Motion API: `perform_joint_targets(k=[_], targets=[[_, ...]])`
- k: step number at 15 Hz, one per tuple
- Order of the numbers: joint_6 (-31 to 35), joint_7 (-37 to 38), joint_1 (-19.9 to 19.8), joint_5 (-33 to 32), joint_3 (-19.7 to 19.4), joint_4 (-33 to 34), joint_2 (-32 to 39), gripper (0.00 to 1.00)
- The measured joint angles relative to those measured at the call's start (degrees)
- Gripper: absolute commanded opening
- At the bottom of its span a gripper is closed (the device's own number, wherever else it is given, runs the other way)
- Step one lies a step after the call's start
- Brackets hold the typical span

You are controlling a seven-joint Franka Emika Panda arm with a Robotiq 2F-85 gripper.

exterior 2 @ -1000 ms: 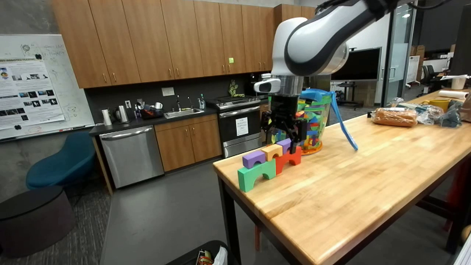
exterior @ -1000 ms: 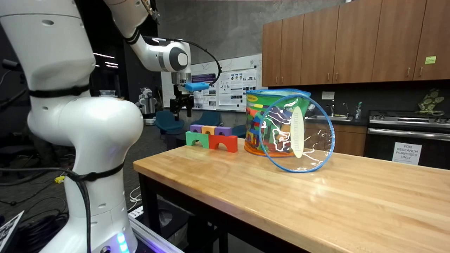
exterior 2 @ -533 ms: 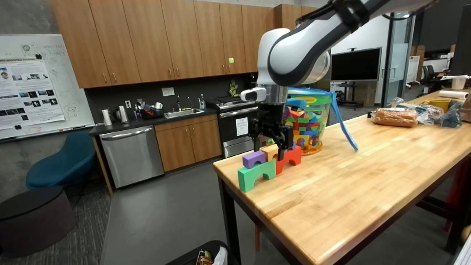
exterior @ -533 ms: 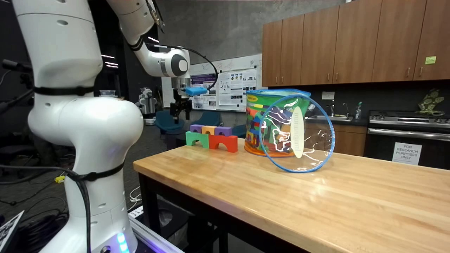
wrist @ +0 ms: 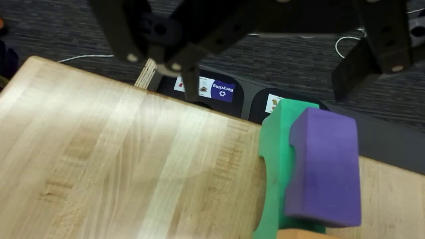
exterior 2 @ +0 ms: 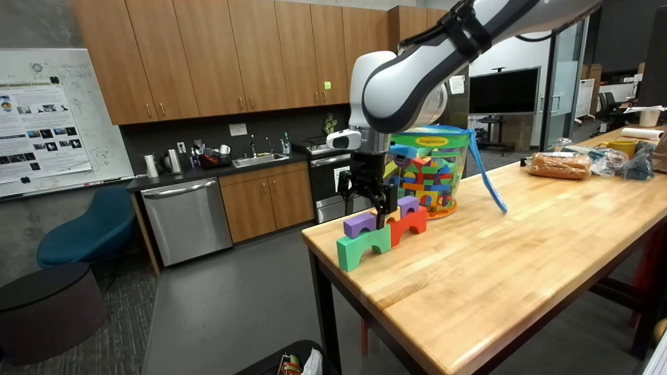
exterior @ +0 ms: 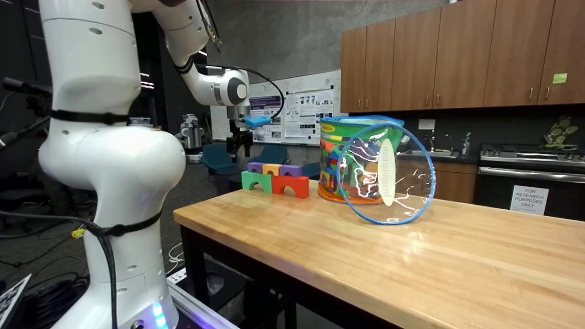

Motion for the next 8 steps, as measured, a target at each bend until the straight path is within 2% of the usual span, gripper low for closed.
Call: perform_joint_targets(k=[8], targets=[[0.32,0.24,-3.38,-5.15,0.12,7.03,6.44,1.00]])
